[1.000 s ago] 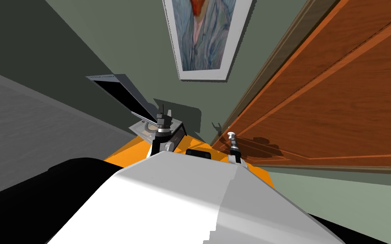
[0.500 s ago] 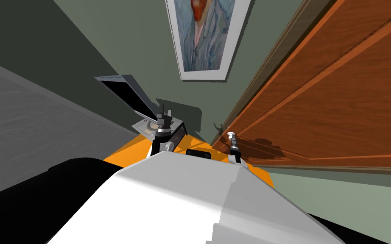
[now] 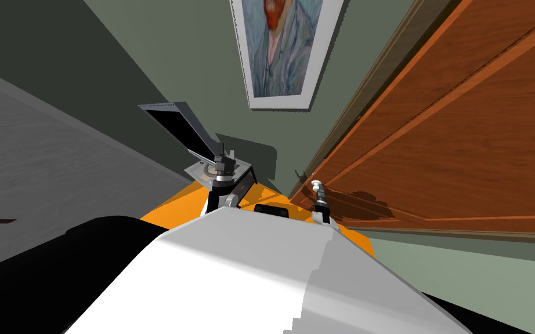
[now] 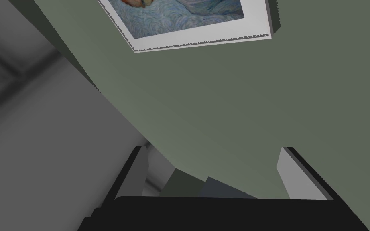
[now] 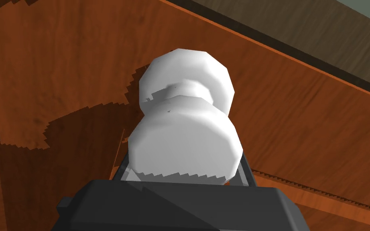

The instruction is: Pull the door open

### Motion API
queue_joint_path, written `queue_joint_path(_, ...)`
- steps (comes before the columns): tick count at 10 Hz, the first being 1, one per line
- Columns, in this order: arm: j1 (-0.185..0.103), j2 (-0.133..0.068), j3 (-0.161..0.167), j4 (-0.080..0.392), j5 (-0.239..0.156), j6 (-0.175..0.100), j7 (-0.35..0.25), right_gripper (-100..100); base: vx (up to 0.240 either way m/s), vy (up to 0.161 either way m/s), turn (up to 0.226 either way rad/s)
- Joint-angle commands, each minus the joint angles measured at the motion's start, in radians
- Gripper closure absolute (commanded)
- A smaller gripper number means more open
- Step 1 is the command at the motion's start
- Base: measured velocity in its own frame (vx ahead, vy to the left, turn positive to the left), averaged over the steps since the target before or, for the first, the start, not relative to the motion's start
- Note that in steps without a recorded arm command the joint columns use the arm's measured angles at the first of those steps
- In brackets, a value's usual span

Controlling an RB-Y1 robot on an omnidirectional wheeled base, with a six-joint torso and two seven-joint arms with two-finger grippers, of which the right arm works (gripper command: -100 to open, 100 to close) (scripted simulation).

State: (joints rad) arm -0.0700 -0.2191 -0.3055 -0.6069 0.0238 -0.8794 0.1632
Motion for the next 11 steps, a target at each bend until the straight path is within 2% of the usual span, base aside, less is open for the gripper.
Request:
queue_joint_path(1,-0.001,0.011,0.012,-0.006,-0.005,0.003,-0.029,100,-0.045,-0.014,0.024)
queue_joint_path(2,-0.001,0.010,0.019,-0.007,-0.023,0.005,-0.068,100,-0.050,-0.014,0.076)
queue_joint_path(3,-0.001,0.010,0.019,-0.007,-0.023,0.005,-0.071,100,-0.040,-0.010,0.051)
queue_joint_path(5,-0.001,0.008,0.032,-0.008,-0.058,0.008,-0.135,100,-0.057,-0.020,0.086)
queue_joint_path(6,-0.001,0.008,0.032,-0.008,-0.058,0.008,-0.154,100,-0.055,-0.027,0.054)
queue_joint_path(8,-0.001,0.008,0.032,-0.008,-0.058,0.008,-0.154,100,-0.010,-0.003,-0.001)
queue_joint_path(10,-0.002,0.006,0.046,-0.009,-0.094,0.011,-0.221,100,-0.048,-0.022,0.079)
queue_joint_path(11,-0.002,0.006,0.046,-0.009,-0.094,0.011,-0.238,100,-0.057,-0.028,0.055)
